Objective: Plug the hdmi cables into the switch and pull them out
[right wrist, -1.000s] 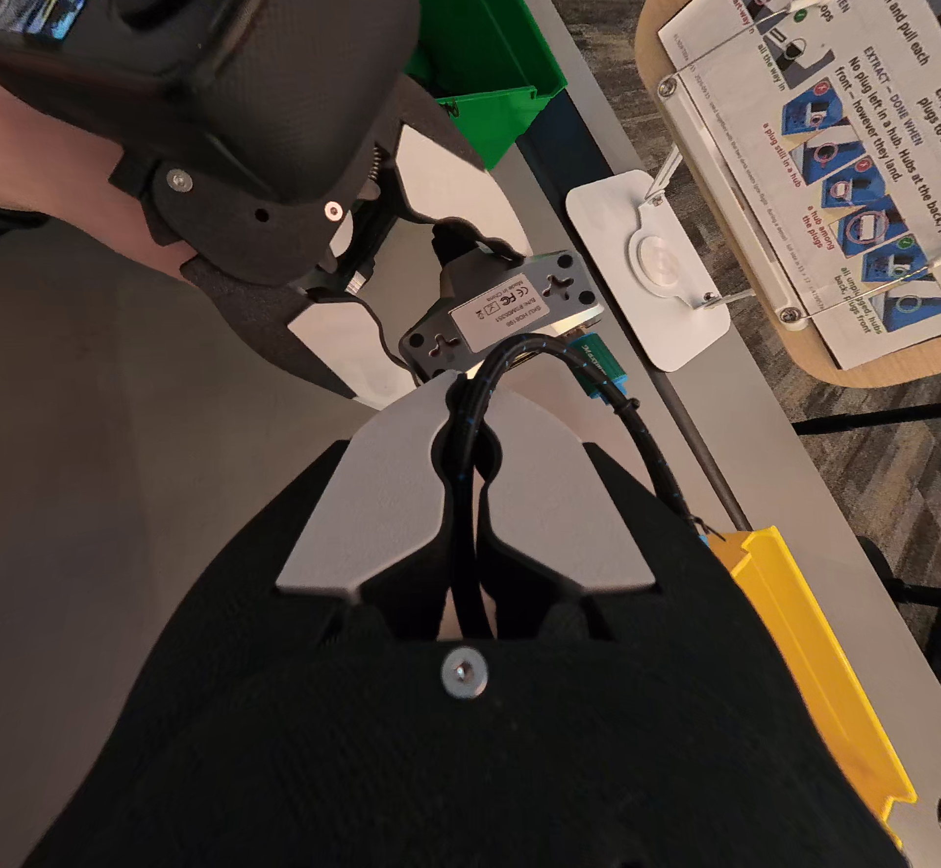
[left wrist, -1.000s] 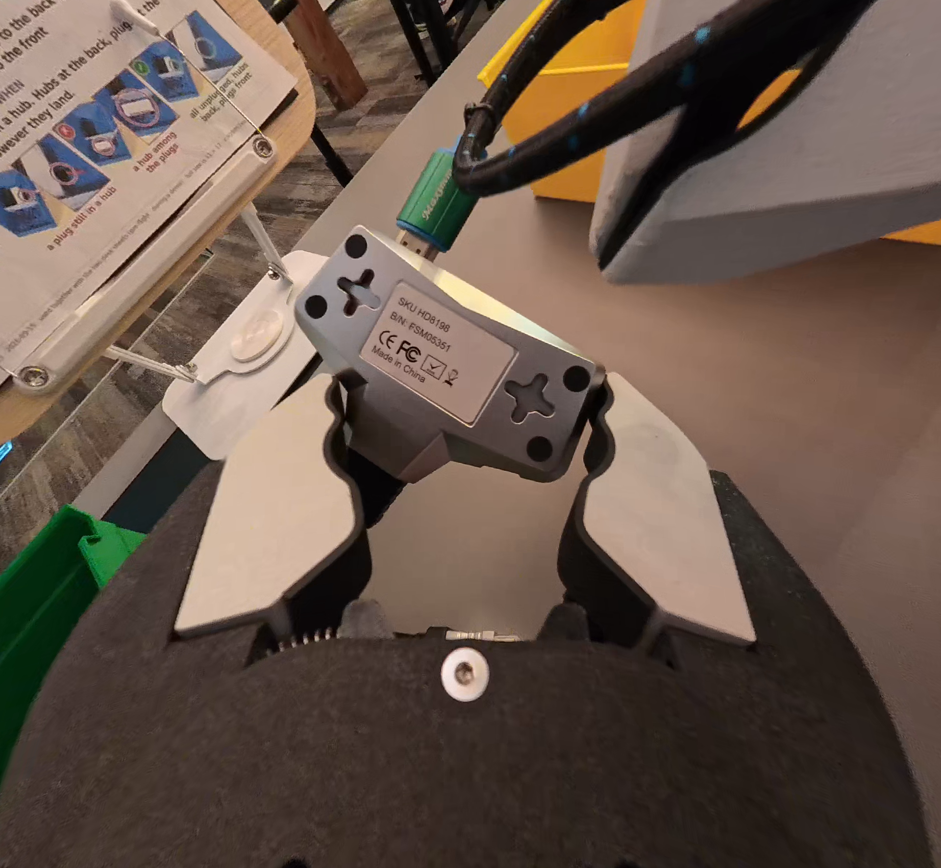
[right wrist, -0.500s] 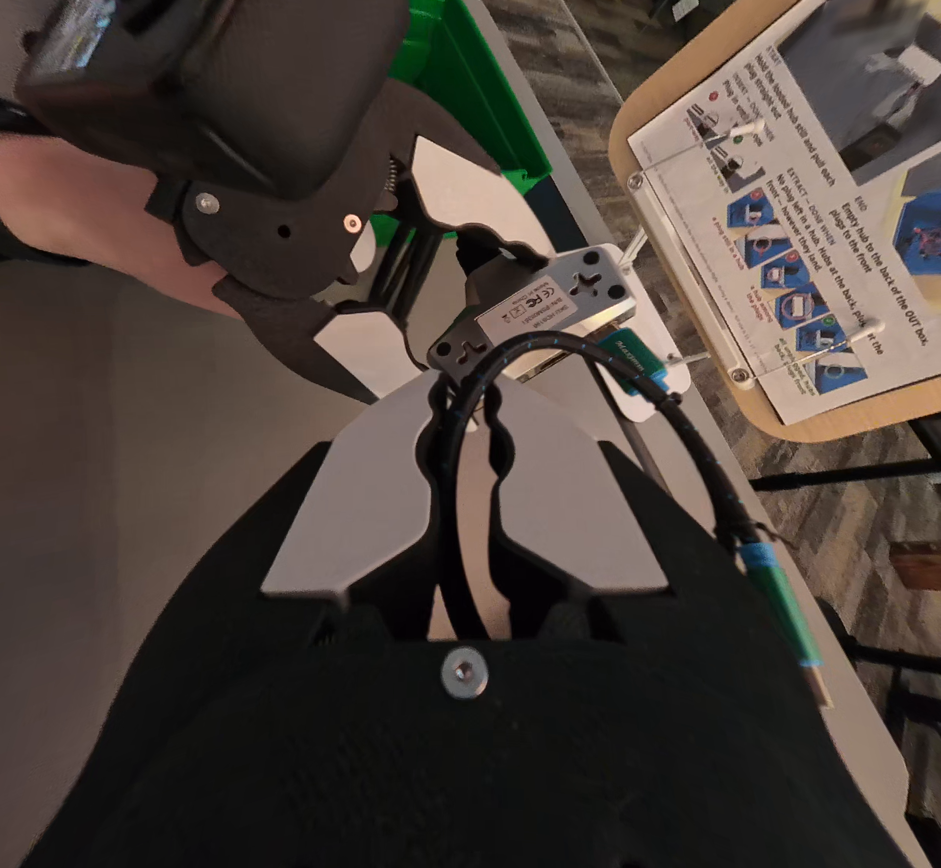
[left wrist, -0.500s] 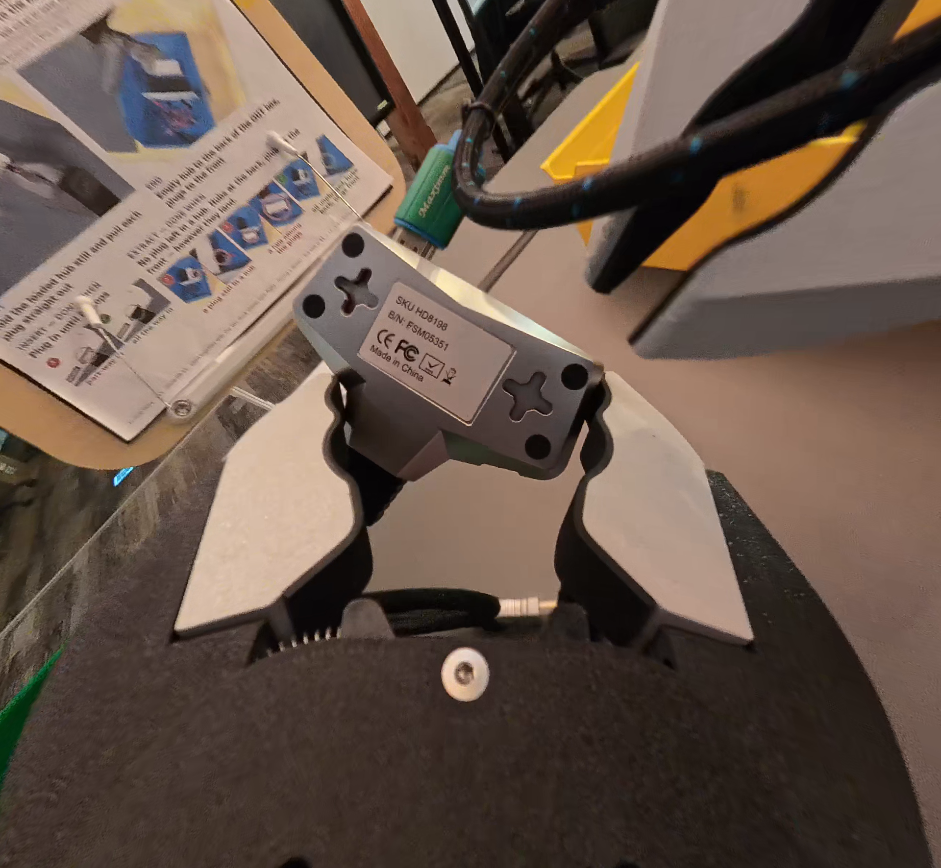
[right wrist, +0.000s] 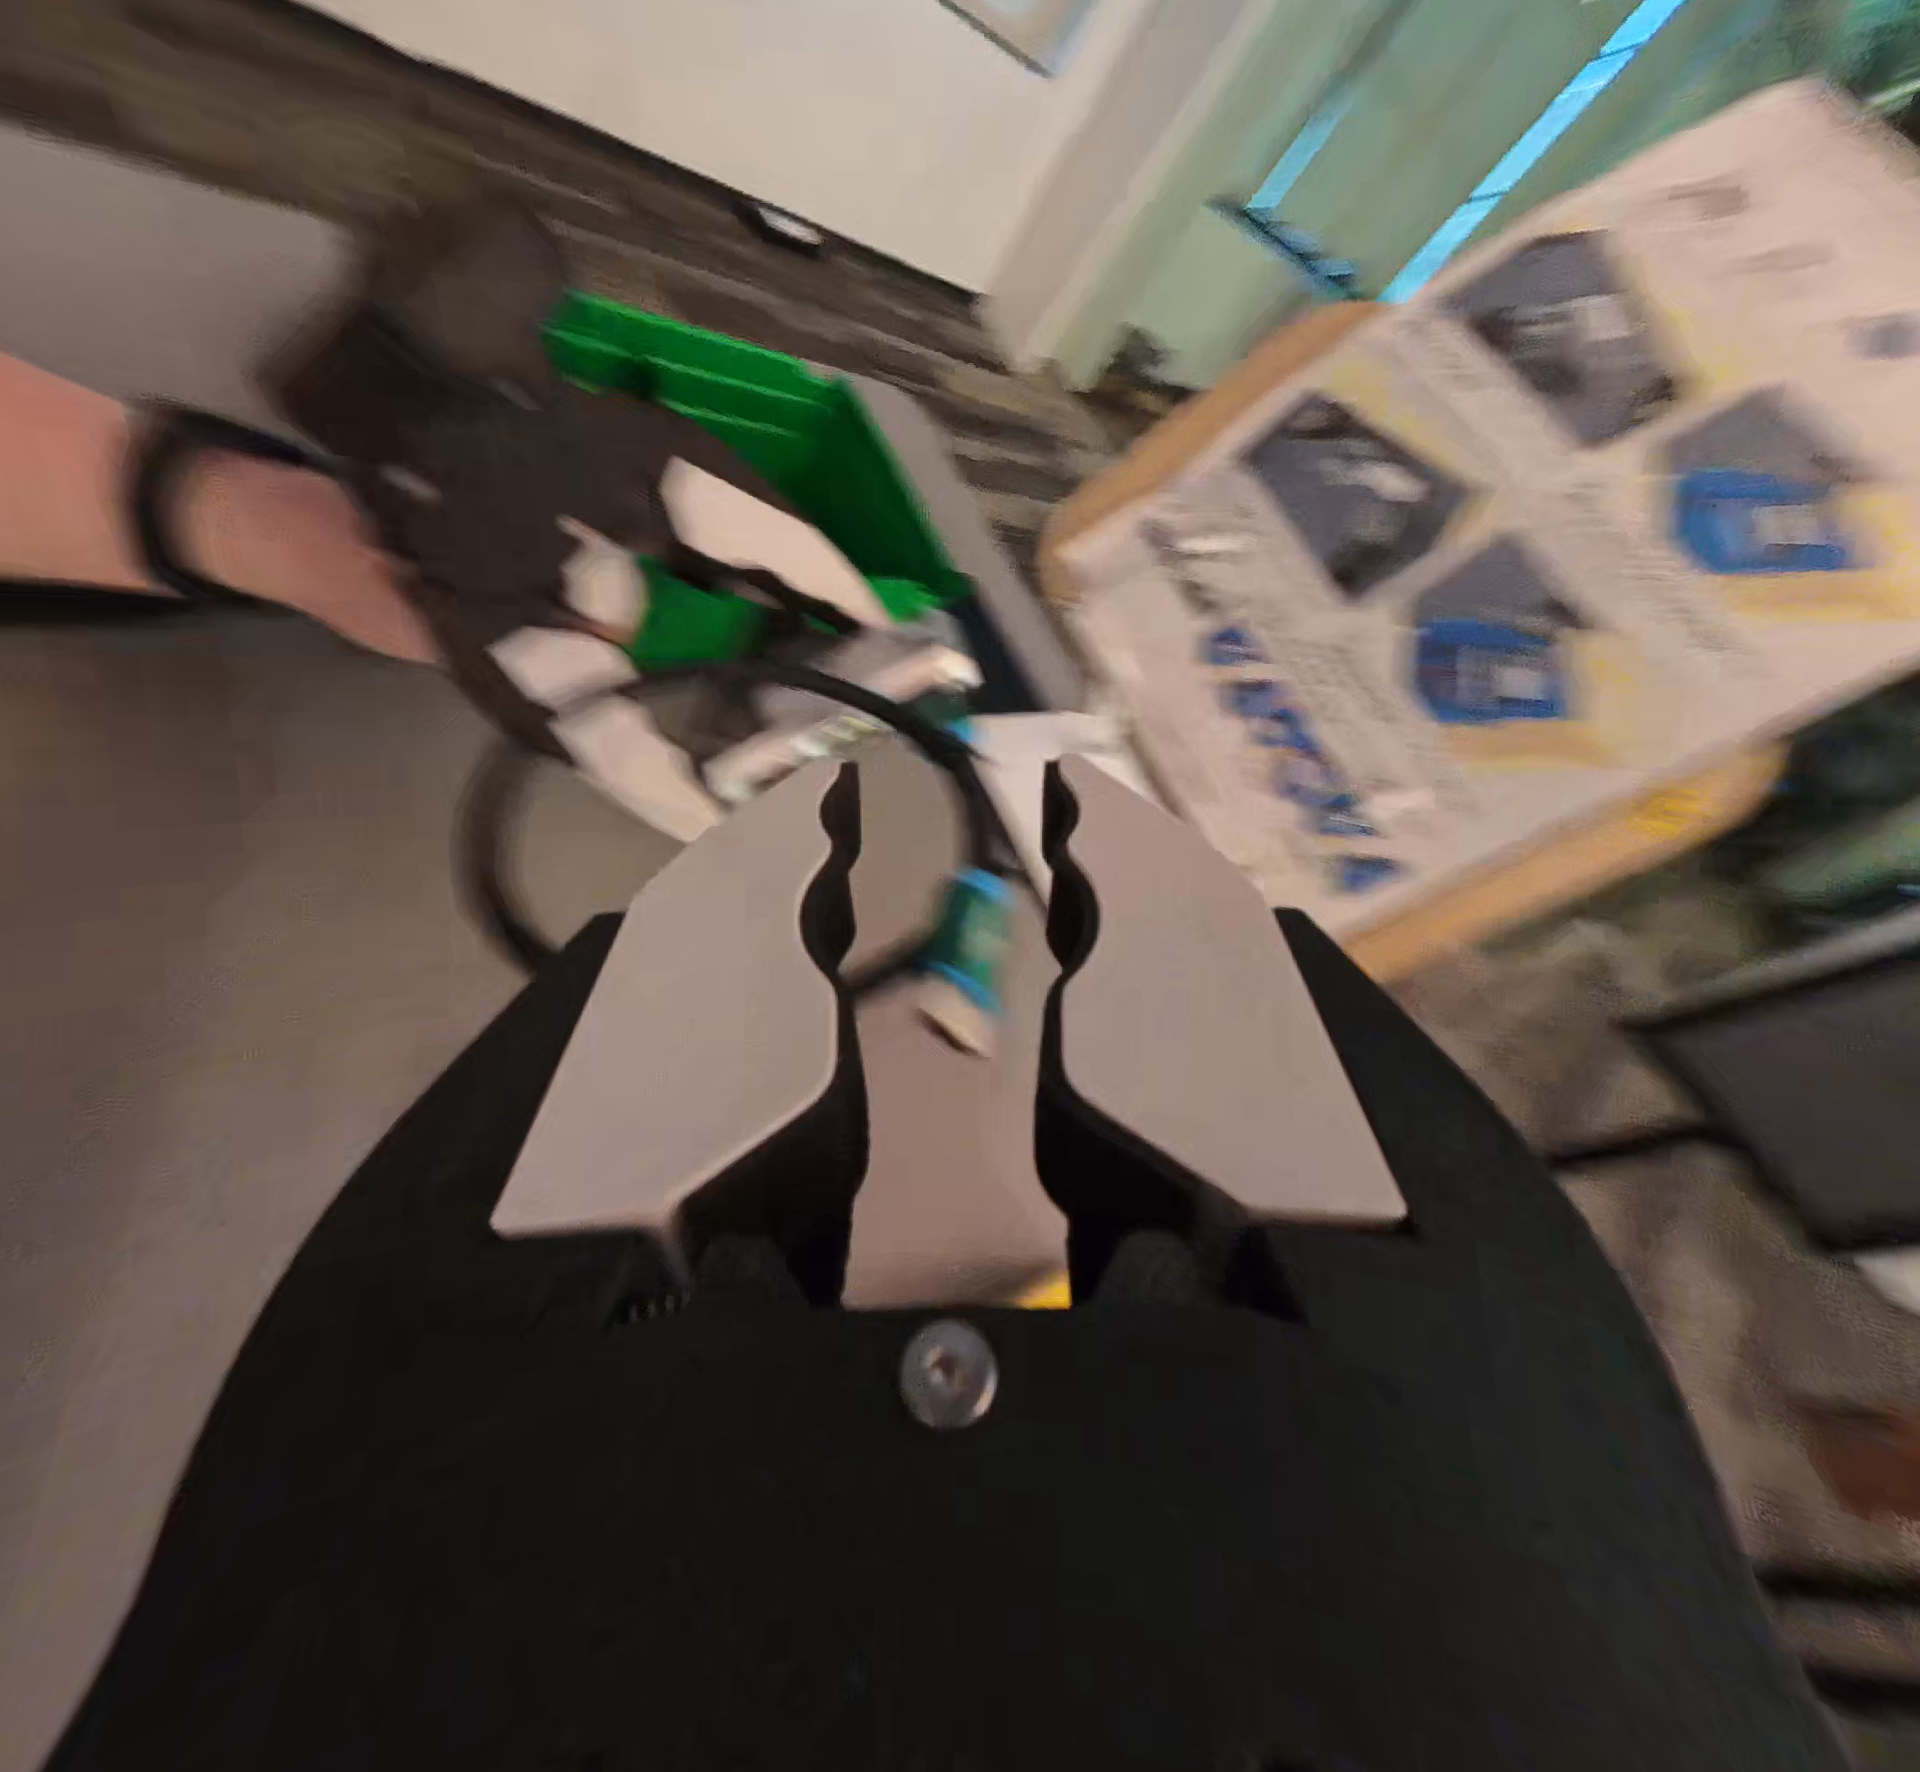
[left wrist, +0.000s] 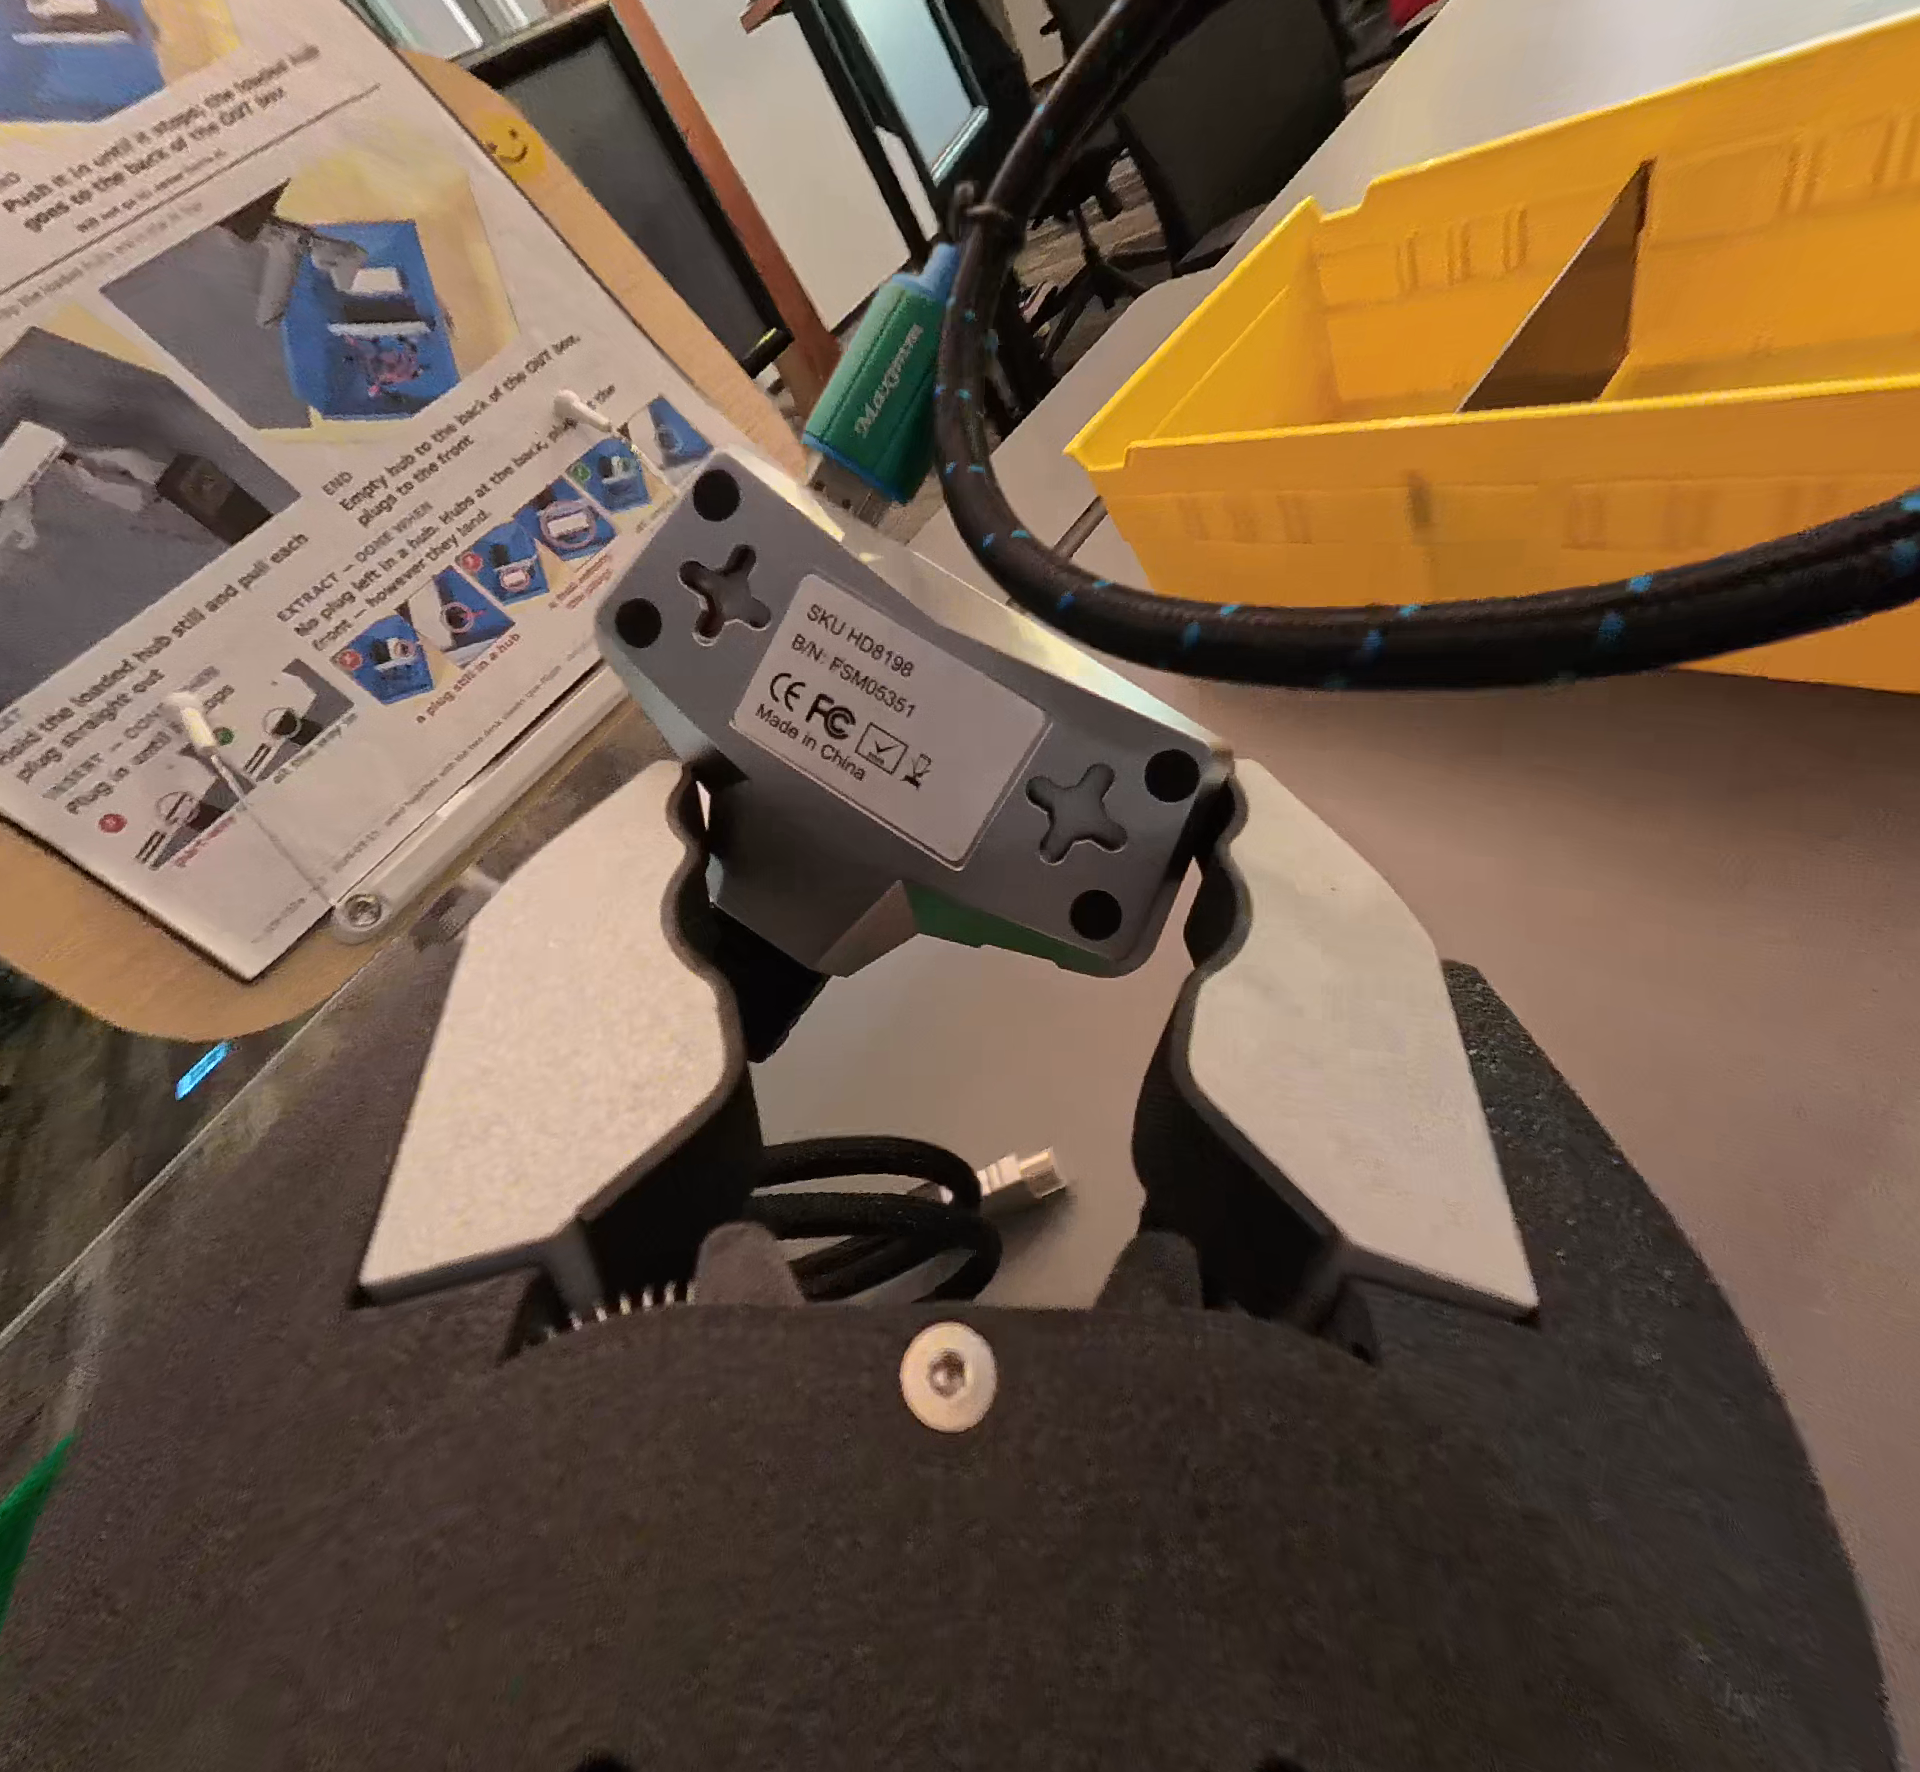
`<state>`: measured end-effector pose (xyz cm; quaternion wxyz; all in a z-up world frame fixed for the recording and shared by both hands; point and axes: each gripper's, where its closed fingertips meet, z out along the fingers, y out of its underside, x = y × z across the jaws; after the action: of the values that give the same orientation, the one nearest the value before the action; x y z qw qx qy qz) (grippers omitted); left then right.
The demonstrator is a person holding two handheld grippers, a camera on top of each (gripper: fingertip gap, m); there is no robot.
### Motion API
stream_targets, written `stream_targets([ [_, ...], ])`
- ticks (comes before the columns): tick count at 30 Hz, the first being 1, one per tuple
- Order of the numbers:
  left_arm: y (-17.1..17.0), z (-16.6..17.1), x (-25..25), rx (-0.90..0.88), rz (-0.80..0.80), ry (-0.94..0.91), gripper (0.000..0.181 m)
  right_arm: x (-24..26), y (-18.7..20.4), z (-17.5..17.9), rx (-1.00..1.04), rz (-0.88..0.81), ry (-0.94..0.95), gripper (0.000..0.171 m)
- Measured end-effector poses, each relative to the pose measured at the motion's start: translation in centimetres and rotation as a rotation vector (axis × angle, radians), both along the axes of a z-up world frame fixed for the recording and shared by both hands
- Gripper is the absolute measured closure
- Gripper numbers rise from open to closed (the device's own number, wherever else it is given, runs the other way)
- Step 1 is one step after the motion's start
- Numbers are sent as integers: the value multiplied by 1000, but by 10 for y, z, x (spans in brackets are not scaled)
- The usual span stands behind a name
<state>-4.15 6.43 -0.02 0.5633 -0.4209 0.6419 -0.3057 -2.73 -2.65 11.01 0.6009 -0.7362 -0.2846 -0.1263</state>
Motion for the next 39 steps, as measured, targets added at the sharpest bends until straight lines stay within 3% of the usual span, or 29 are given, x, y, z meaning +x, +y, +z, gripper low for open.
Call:
stream_targets([
  [2,-9,5,-1,-37,-50,-16,91,28,-2,4,77,-46,-63,137],
  [4,-13,8,-2,-78,-72,-22,91,38,-2,3,105,-5,14,138],
  [7,-13,8,-3,-68,-77,-14,92,27,2,-12,54,122,66,137],
  [10,-14,6,-2,-62,-76,-15,92,28,-3,-2,120,166,102,137],
  [13,-12,10,-4,-62,-73,-30,92,59,-5,5,150,93,225,140],
  [16,-12,16,-7,-92,-87,-57,92,84,4,-11,111,46,330,144],
  [19,-19,22,-9,-116,-126,-77,92,61,19,-42,-3,114,233,141],
  [21,-28,26,-10,-125,-166,-90,92,32,28,-49,17,175,92,129],
  [26,-45,27,-11,-124,-227,-81,92,-10,37,-36,164,183,-96,126],
  [28,-50,26,-11,-107,-237,-71,92,-14,36,-33,173,167,-127,127],
  [31,-56,23,-11,-68,-246,-57,92,-16,30,-28,185,177,-134,149],
  [39,-64,24,-14,5,-258,-57,92,-19,26,-35,78,162,-166,150],
])
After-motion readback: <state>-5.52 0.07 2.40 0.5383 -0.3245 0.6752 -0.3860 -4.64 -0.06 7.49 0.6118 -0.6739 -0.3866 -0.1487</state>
